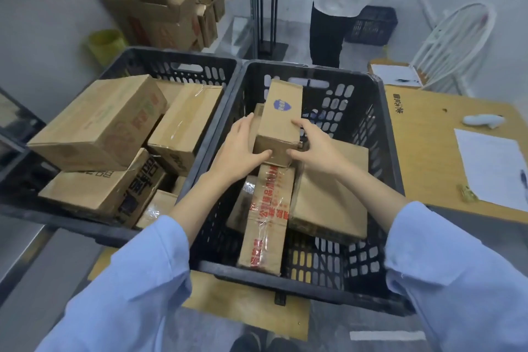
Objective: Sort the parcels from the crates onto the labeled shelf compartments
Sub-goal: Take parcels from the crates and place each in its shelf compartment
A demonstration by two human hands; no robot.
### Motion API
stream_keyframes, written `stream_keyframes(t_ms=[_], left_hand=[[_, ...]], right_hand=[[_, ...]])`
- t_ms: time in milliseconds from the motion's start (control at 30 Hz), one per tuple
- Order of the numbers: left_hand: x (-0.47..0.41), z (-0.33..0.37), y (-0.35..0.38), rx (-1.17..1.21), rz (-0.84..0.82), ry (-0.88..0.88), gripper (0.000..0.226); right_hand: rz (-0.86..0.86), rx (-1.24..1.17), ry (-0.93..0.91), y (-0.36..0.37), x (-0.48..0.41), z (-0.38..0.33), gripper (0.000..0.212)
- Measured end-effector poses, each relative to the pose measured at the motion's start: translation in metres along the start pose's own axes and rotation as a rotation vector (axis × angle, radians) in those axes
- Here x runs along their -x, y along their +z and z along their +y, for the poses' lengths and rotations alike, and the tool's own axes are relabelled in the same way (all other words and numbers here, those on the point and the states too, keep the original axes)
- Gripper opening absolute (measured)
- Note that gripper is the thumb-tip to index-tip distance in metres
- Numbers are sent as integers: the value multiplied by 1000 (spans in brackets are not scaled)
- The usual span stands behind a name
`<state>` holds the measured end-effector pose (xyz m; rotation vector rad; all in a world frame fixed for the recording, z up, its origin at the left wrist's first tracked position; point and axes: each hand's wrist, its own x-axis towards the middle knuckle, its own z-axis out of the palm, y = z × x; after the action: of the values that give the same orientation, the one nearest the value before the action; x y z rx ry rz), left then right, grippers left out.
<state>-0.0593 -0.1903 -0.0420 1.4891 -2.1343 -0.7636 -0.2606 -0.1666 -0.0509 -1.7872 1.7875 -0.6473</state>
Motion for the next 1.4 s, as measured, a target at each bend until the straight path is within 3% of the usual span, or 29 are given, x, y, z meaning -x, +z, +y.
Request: stream_keyframes(t_ms=[233,567,867,1000,1167,1300,1400], left_hand=[[-24,0,-7,182,-112,-69,94],[-19,-4,-5,283,-128,-20,89],[7,10,-27,332,-152,152,82],[25,16,-47,398,-92,156,85],[54,12,-84,482,40,107,78],[87,0,-122,505,219,39,64],[118,-16,-149,497,329,-57,71]], right_hand=[[-51,-149,75,11,-9,-3,113],[17,-214,64,11,2,-13,100],[55,-257,18,-10,40,-45,101],[60,-344,3,-23,53,-74,93],[65,-456,-79,-25,47,-112,54],[-25,-506,-147,-10,40,-154,64],[-149,-506,-206,7,40,-188,79]])
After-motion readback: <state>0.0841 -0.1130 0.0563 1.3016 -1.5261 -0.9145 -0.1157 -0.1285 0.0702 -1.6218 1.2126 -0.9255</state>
